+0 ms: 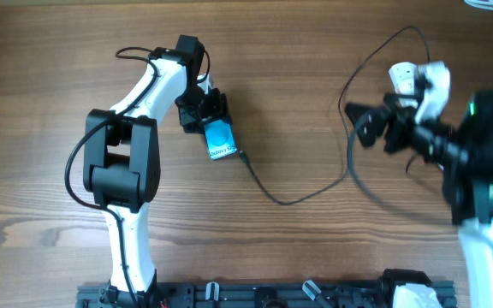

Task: Plug charger to phone and switch on socket
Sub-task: 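Reach the right gripper toward the phone held by the left gripper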

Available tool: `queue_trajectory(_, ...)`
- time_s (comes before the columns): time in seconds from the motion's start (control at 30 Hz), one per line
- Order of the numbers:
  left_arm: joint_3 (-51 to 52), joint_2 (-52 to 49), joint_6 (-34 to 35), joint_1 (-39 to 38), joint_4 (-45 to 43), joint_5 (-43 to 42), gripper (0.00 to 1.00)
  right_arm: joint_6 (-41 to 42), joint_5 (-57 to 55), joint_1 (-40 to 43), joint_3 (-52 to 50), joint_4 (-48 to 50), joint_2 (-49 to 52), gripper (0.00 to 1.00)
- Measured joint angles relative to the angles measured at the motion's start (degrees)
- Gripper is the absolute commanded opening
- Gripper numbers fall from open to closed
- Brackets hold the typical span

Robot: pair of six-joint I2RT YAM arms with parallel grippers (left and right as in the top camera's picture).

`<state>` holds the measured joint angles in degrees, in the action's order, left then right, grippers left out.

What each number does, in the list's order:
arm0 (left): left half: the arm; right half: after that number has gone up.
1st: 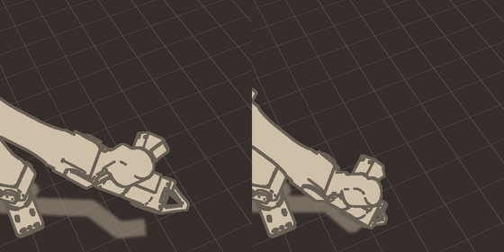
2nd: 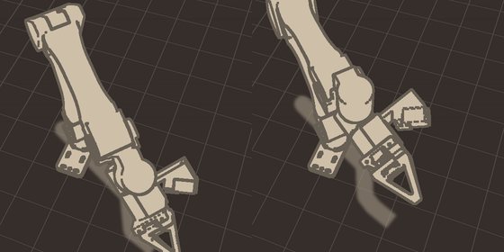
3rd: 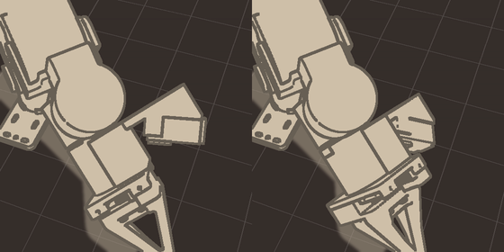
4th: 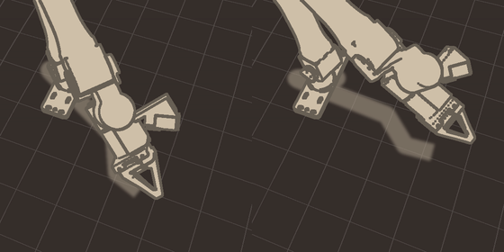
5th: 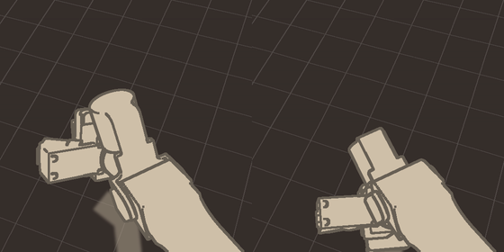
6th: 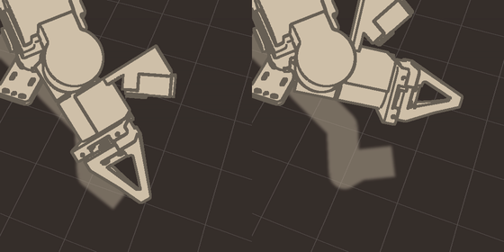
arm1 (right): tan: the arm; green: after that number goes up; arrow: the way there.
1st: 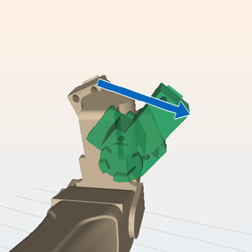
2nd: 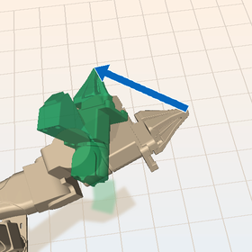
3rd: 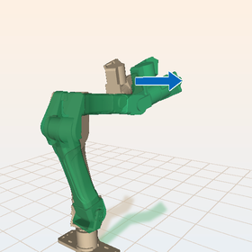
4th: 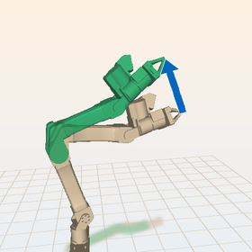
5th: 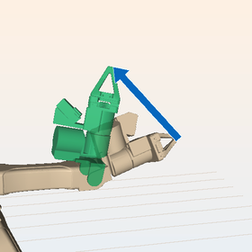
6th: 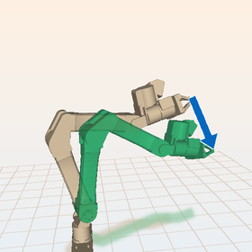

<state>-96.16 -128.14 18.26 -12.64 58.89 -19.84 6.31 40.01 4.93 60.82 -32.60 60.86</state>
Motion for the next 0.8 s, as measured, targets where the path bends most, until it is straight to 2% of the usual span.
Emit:
queue_trajectory(0.2, 0.0, 0.0, 0.0, 0.0, 0.0, 0.0, 0.71, 1.6, 8.1, 0.0, 1.9, 1.6, 18.4, 1.00)
queue_trajectory(0.37, 0.0, 0.0, 0.0, 0.0, 0.0, 0.0, 0.72, 7.0, 10.4, -0.2, 1.9, 2.0, 27.5, 0.84)
queue_trajectory(0.43, 0.0, 0.0, 0.0, 0.0, 0.0, 0.0, 0.72, 7.1, 10.6, -1.1, 1.9, 2.0, 29.6, 0.83)
queue_trajectory(0.6, 0.0, 0.0, 0.0, 0.0, 0.0, 0.0, 0.72, 6.9, 10.1, -8.1, 1.9, 3.1, 34.9, 0.88)
queue_trajectory(0.73, 0.0, 0.0, 0.0, 0.0, 0.0, 0.0, 0.72, 6.7, 8.3, -16.2, 1.9, 9.1, 39.3, 0.98)
queue_trajectory(0.77, 0.0, 0.0, 0.0, 0.0, 0.0, 0.0, 0.72, 6.5, 7.9, -20.3, 1.9, 13.4, 41.5, 1.00)
queue_trajectory(0.8, 0.0, 0.0, 0.0, 0.0, 0.0, 0.0, 0.72, 6.5, 7.9, -21.1, 1.9, 13.4, 41.9, 1.00)
